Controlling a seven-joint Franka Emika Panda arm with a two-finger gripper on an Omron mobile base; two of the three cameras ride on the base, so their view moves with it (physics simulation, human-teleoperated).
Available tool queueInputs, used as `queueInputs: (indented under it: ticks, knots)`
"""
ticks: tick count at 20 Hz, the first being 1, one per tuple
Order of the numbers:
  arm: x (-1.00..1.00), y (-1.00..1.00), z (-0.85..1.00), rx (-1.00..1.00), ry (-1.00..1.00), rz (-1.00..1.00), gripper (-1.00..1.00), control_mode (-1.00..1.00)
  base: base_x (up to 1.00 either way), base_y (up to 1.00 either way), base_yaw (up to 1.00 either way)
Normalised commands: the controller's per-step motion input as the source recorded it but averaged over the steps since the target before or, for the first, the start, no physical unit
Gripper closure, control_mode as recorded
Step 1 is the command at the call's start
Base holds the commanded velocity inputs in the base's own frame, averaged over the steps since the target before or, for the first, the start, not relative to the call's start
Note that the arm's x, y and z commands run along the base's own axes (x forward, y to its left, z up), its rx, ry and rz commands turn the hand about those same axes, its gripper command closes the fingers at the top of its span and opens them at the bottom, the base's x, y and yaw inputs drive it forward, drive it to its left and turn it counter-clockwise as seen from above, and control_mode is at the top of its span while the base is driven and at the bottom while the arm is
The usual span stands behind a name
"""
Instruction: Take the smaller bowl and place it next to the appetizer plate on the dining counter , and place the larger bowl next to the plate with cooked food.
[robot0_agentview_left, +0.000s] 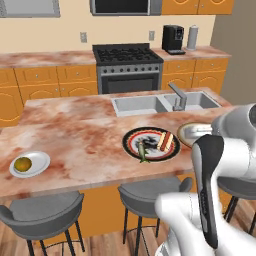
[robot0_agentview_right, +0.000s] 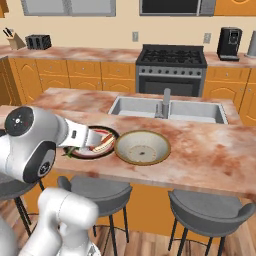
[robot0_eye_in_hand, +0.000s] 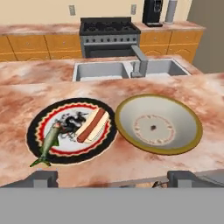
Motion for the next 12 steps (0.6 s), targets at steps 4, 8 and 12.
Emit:
queueInputs:
  ticks: [4, 8, 12]
  knots:
    - [0.0, 0.0, 0.0, 0.0, 0.0, 0.0, -1.0, 1.0, -0.98, 0.19, 0.11]
    - [0.0, 0.0, 0.0, 0.0, 0.0, 0.0, -1.0, 1.0, -0.66, 0.79, 0.29]
    - [0.0, 0.0, 0.0, 0.0, 0.0, 0.0, -1.0, 1.0, -0.08, 1.0, 0.33]
